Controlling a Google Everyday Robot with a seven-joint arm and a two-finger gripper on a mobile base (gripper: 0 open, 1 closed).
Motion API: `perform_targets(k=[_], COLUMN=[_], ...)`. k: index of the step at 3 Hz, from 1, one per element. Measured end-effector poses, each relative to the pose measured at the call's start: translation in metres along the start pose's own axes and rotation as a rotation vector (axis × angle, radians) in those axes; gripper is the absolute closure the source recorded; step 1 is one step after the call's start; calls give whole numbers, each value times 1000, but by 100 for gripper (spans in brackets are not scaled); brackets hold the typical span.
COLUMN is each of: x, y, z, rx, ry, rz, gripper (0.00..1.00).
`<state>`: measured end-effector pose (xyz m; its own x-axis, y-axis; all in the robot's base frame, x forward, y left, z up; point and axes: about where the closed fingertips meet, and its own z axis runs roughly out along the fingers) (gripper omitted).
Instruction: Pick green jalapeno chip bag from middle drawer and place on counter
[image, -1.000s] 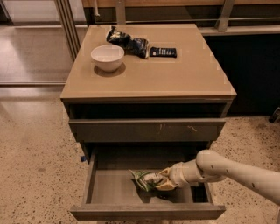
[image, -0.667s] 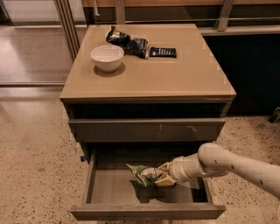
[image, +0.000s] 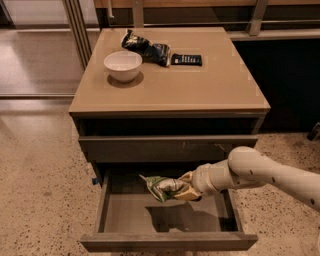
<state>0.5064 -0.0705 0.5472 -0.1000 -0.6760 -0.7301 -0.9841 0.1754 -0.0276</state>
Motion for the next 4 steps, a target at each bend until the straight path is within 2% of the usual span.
perform_targets(k=[1, 2, 3, 4], x=[-8, -60, -146, -248], y=[2, 13, 24, 29], z=[-1, -20, -56, -104], rx=[-12, -22, -3, 49], ry=[6, -6, 5, 35], rz=[0, -1, -25, -81], gripper=[100, 100, 100, 100])
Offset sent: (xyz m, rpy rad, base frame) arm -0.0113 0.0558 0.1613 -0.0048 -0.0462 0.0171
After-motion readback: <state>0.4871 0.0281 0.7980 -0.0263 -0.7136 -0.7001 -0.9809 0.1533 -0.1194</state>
